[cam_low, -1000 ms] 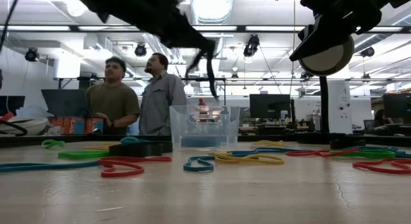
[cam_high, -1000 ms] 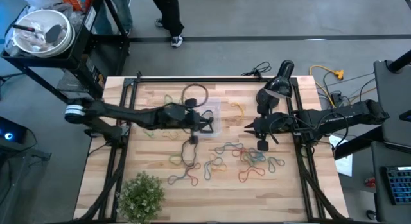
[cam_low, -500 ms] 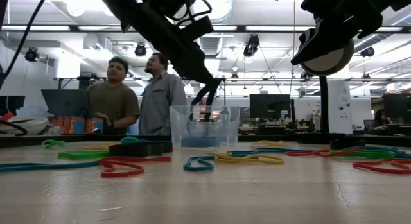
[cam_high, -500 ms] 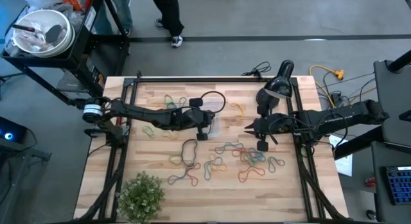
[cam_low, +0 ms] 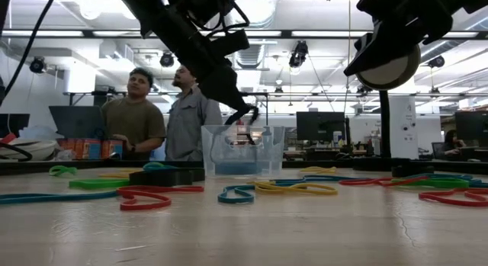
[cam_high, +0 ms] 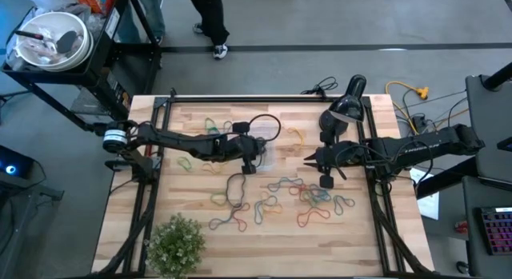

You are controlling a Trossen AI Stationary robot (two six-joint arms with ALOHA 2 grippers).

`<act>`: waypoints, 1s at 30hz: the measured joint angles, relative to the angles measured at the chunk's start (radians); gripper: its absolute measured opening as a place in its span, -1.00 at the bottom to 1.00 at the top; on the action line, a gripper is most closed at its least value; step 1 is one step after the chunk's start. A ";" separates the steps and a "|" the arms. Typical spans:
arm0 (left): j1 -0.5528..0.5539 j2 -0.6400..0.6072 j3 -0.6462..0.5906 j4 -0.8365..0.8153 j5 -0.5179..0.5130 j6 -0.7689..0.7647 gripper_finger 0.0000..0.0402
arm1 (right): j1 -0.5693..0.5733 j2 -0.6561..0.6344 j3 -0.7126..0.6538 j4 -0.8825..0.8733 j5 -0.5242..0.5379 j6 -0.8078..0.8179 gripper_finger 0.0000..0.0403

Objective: Pick and place rubber bands into bin
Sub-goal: Put the black rubber band into the transparent bin

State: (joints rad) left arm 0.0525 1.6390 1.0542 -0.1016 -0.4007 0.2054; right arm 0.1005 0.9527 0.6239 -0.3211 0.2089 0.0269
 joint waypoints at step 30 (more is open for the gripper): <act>-0.123 -0.297 0.020 -0.251 0.063 -0.072 -0.25 | -0.023 0.213 -0.038 0.197 -0.025 -0.077 -0.68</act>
State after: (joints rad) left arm -0.0707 1.3423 1.0746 -0.3527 -0.3382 0.1333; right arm 0.0770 1.1662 0.5860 -0.1243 0.1840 -0.0501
